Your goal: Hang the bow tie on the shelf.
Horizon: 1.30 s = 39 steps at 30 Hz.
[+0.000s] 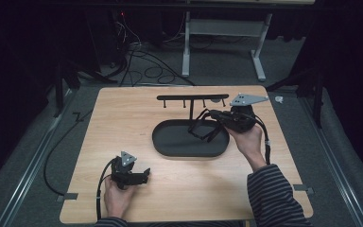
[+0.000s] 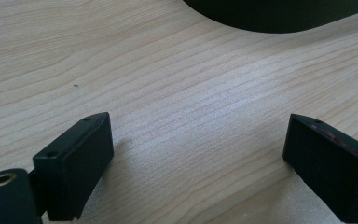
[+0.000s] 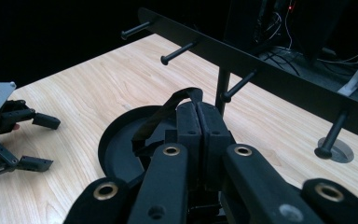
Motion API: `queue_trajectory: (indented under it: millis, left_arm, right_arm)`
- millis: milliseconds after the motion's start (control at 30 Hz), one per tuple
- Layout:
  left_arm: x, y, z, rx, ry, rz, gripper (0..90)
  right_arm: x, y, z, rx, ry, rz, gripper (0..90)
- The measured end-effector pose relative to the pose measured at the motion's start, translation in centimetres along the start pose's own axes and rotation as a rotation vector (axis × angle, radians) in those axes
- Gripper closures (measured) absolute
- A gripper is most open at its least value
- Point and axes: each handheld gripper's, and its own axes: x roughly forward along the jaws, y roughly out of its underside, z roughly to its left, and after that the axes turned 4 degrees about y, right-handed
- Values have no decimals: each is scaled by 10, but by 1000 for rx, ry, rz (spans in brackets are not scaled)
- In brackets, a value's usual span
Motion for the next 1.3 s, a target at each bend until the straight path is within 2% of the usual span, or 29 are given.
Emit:
queue_trajectory:
  millis: [400, 767, 1033, 1300]
  left_arm:
    - [0, 0, 0, 0, 0, 0, 87]
    - [0, 0, 0, -1, -2, 0, 92]
    - [0, 0, 0, -1, -2, 0, 92]
    - [0, 0, 0, -1, -2, 0, 92]
  right_arm:
    - [6, -6, -2, 16, 1, -16, 900]
    - [13, -13, -8, 34, 22, -19, 900]
    - [19, -17, -14, 50, 53, -18, 900]
    - [25, -14, -22, 90, 90, -19, 900]
